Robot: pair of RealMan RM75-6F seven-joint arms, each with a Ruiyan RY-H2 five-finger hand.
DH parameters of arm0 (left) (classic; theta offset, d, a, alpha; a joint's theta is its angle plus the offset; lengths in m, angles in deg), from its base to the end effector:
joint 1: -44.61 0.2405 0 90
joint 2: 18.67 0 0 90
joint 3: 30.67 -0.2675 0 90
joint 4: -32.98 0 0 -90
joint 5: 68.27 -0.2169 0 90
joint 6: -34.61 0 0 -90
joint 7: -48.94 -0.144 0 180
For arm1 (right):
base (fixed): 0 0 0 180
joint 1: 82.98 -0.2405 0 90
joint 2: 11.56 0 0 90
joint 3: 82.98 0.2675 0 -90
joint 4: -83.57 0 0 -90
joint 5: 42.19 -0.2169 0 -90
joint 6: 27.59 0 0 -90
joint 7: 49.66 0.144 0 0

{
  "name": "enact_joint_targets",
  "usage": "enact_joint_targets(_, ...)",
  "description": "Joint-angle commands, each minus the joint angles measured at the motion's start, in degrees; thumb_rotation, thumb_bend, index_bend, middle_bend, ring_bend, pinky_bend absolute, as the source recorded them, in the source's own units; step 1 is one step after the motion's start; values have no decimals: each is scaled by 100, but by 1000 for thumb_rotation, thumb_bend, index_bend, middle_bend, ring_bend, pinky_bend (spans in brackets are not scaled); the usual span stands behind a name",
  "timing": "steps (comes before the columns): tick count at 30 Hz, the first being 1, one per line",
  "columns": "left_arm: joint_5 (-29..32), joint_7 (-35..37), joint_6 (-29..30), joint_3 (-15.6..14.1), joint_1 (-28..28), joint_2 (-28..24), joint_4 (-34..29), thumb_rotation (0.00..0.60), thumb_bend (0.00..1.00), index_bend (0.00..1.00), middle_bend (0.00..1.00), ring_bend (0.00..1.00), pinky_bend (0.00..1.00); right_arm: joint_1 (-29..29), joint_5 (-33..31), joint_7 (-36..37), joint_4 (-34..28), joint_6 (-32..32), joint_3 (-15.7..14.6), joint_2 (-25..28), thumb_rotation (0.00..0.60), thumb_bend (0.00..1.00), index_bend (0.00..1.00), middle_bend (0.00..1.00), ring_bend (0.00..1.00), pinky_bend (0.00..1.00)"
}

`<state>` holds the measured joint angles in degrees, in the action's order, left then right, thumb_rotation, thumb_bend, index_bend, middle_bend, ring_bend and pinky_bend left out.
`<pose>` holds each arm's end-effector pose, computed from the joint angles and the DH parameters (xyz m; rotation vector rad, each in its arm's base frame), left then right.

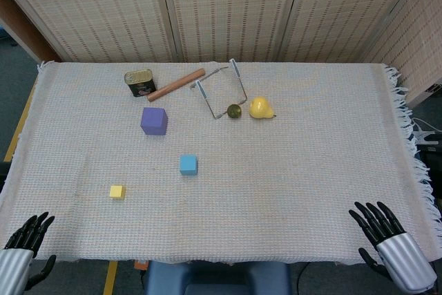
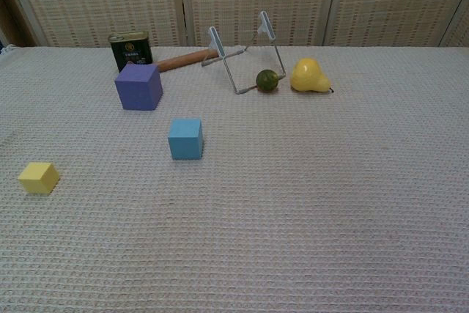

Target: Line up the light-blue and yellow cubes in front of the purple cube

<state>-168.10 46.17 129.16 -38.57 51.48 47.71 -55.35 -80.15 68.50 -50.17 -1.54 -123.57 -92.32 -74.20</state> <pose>-0.3288 0.0730 0.1354 -1.5105 -0.9193 -0.8303 -0.3158 -0.0834 0.1488 1.7456 -0.7772 0.9284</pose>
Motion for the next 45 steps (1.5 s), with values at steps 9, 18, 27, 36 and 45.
enact_joint_targets(9, -155, 99, -184, -18, -182, -57, -151, 600, 406, 0, 0, 0, 210, 28, -31, -127, -10, -67, 55, -46, 600, 113, 0, 0, 0, 0)
enact_joint_targets(18, -495, -246, -1072, -65, -875, -788, -1383, 600, 407, 0, 26, 95, 401, -39, -370, 18, -7, -18, 270, -67, 600, 113, 0, 0, 0, 0)
enact_joint_targets(27, 384, -1114, -2254, 907, -1897, 30, -2308, 600, 404, 0, 791, 773, 995, -334, -917, 3, -124, 781, 409, -101, 600, 113, 0, 0, 0, 0)
enact_joint_targets(36, 2610, -2953, -3534, 1804, -3108, 1231, -2382, 600, 400, 69, 1000, 1000, 1000, -334, -1143, 131, -102, 744, 513, -70, 600, 114, 0, 0, 0, 0)
enact_joint_targets(45, 3874, -3861, -3551, 2230, -3938, 2464, -1352, 600, 354, 160, 1000, 1000, 1000, -274, -1236, 349, -95, 617, 539, 11, 600, 113, 0, 0, 0, 0)
